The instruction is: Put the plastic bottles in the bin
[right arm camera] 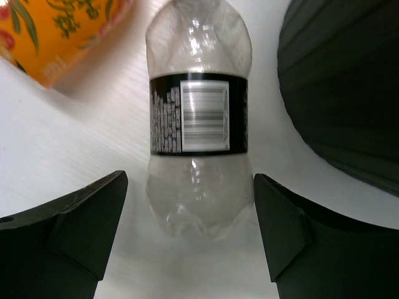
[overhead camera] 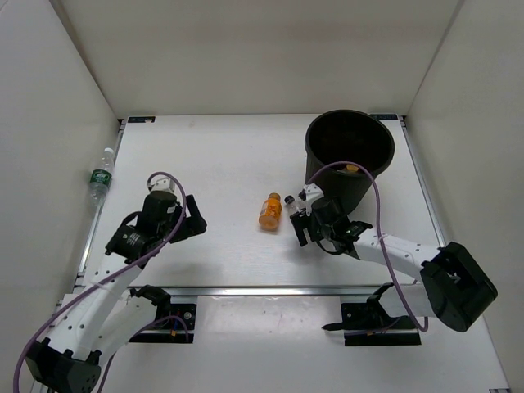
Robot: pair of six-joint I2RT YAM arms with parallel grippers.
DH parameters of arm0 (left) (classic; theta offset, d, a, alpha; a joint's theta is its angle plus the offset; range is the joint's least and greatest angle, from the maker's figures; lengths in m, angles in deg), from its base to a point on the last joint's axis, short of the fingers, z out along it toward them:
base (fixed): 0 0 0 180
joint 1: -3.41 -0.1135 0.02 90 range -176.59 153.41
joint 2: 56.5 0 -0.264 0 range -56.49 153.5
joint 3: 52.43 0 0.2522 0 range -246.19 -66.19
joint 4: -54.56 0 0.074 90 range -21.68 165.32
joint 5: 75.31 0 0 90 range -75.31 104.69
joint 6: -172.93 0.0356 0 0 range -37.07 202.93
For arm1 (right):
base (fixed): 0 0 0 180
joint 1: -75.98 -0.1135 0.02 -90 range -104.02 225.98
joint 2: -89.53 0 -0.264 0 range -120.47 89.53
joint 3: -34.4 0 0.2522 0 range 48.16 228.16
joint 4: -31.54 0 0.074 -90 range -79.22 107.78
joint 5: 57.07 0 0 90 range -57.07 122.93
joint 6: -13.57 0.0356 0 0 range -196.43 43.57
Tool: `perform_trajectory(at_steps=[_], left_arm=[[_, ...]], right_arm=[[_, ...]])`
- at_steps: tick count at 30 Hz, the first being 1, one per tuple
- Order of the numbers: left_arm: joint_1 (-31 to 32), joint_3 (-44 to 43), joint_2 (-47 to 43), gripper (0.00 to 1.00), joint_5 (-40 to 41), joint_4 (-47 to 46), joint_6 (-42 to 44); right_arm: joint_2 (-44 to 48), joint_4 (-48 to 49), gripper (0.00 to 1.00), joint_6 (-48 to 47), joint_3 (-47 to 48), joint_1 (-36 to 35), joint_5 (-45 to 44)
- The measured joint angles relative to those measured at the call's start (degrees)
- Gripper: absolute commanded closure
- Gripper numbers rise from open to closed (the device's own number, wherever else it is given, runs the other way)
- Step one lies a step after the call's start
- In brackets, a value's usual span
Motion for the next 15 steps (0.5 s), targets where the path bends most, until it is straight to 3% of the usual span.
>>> perform_trajectory(at_steps=[3, 11, 15], left_arm=[[0.0, 0.0, 0.9, 0.02, -0.2, 0.4, 0.2], [1.5, -1.1, 4.2, 0.01, -1.0, 1.7, 0.9], [1.5, -2.0, 4.5, 0.02, -1.2, 2.0, 1.7]], right_arm=[[-1.8, 3.4, 0.27, 0.3, -0.1, -0.1, 0.4], [-5.0, 10.3, 0.64, 1.2, -0.9, -0.3, 0.4], [-4.4, 8.2, 0.71, 1.2, -0.1, -2.7, -0.7]])
